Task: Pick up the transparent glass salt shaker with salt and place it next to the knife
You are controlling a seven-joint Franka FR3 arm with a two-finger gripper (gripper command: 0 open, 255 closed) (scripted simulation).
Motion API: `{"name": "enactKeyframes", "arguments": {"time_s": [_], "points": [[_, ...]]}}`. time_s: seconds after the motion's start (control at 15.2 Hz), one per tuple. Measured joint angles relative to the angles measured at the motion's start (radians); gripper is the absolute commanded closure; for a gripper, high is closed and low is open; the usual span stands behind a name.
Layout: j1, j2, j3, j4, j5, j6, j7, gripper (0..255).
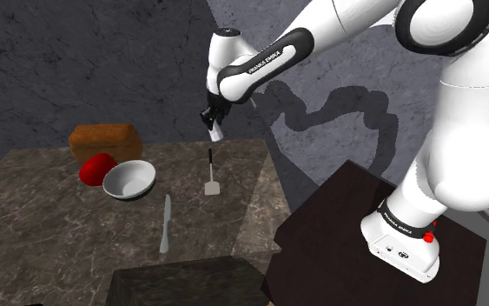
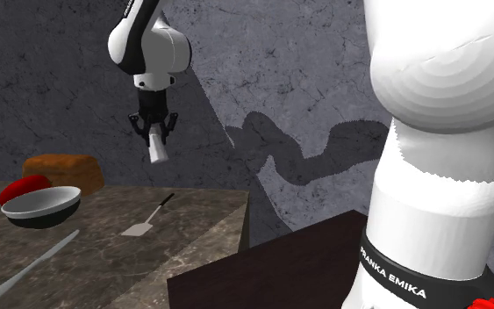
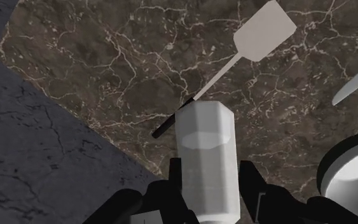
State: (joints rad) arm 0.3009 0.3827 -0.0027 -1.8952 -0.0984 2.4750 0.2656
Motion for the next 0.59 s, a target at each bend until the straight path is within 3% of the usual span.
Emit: {"name": "enactKeyframes", "arguments": {"time_s": [0.59], "points": [[0.153,0.094,0.021,0.155,-0.054,-0.078,0.203,255]]}}
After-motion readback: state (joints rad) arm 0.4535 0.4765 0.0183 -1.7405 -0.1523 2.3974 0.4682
